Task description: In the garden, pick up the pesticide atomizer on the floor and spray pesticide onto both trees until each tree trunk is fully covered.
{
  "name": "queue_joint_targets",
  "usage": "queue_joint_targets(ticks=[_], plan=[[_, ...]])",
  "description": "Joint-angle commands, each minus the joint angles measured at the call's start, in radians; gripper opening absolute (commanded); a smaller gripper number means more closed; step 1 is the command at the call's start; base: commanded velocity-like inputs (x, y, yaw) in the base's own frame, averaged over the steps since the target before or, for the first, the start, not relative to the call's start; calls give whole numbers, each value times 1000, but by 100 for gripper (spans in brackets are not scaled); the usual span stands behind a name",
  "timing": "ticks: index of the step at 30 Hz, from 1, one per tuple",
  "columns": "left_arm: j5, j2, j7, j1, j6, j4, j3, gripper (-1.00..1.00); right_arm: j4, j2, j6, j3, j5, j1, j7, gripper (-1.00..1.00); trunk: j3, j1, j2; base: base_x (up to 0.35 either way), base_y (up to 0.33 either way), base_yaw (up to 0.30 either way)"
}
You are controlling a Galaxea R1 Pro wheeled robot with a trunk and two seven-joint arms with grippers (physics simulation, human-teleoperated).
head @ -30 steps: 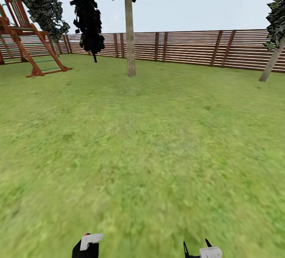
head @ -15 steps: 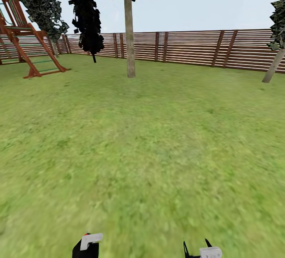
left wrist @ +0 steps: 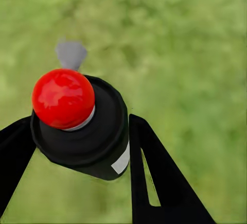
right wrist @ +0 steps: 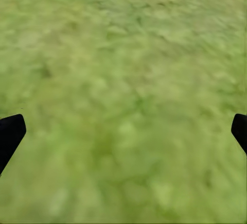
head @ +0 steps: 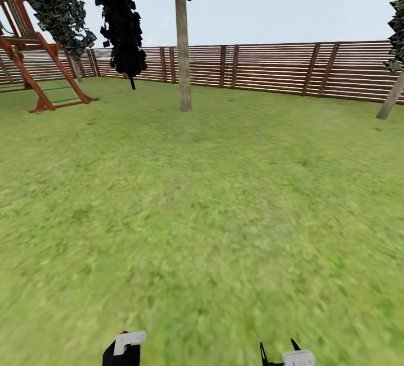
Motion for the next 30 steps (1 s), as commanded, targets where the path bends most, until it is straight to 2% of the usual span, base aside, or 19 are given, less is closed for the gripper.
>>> queue_joint_targets(ticks=[1,30], plan=[[0,0,0,0,0,0,0,-100,0,0,0,0,0,0,0,100,0,0,0,341,0,0],[0,1,0,0,-1,-4,-1,-100,-1,0,0,0,0,0,0,100,0,0,0,341,0,0]])
